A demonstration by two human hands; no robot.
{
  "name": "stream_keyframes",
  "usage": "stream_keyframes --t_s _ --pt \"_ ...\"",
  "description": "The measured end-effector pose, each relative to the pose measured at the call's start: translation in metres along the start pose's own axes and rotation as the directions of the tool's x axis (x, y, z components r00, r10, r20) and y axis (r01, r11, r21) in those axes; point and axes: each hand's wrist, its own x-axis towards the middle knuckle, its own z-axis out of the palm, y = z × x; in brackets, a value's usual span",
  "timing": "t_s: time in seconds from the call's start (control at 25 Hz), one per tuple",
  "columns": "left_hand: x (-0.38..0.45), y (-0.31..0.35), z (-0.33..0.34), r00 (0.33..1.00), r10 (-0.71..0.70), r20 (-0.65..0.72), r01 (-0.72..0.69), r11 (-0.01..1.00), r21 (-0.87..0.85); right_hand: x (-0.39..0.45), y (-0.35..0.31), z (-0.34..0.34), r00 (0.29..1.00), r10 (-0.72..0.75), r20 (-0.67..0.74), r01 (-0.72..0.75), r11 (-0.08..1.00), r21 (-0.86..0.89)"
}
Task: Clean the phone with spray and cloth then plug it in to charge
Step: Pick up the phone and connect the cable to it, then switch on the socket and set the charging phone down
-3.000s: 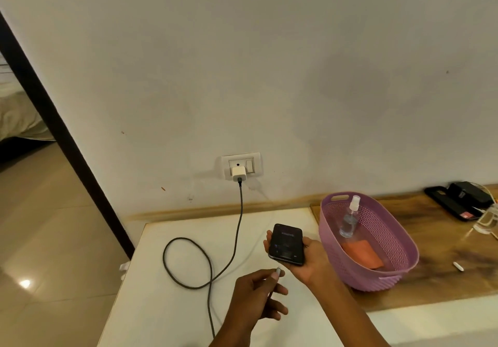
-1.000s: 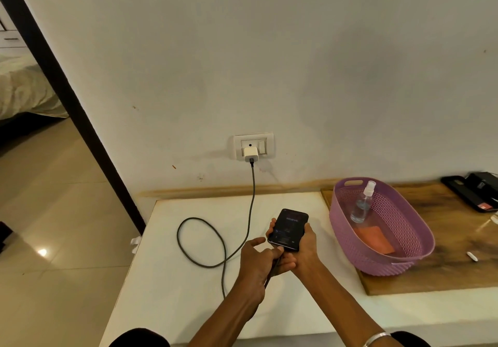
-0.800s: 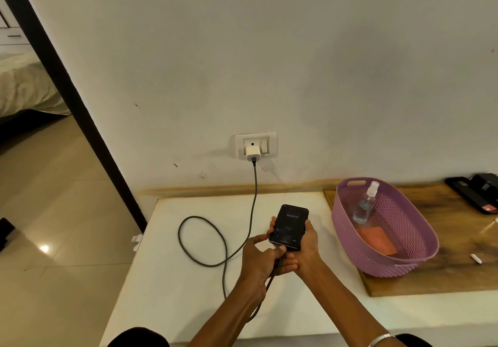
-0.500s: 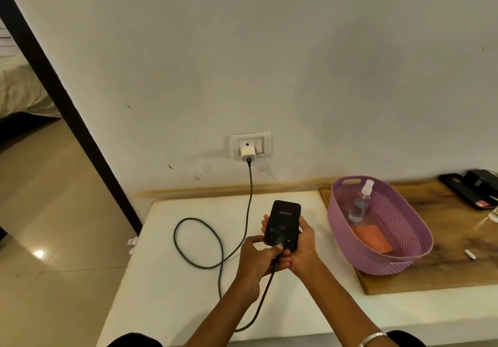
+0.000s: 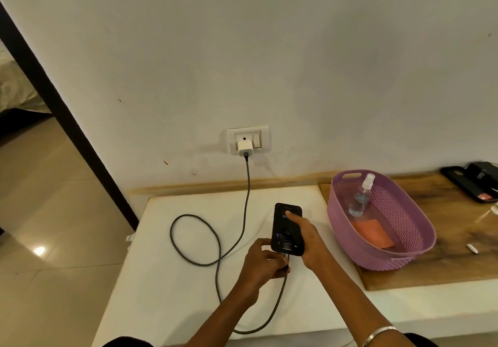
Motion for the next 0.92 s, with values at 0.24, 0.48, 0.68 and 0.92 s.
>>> stream_keyframes --t_s 0.24,0.48,0.68,0.92 --pt "0.001 -0.005 0.003 0.91 -0.312 0.274 0.106 0.813 0.572 0.014 0.007 -0.015 0.957 -0.287 -0.028 0.236 0.835 -0.498" --pt "0.004 -0.016 -0.021 0.866 -0.388 0.315 -0.187 0.333 0.924 0.027 0.024 -0.027 0.942 -0.333 0.026 0.235 0.605 -0.761" --pt "0.021 -0.019 -0.056 0.957 -0.191 0.217 -0.153 0.301 0.941 0.023 0.032 -0.023 0.934 -0.355 0.029 0.189 0.423 -0.886" --pt "0.042 -0.018 -0.084 0.998 -0.019 0.056 -0.047 0.318 0.947 0.019 0.036 -0.018 0.929 -0.369 -0.009 0.131 0.354 -0.926"
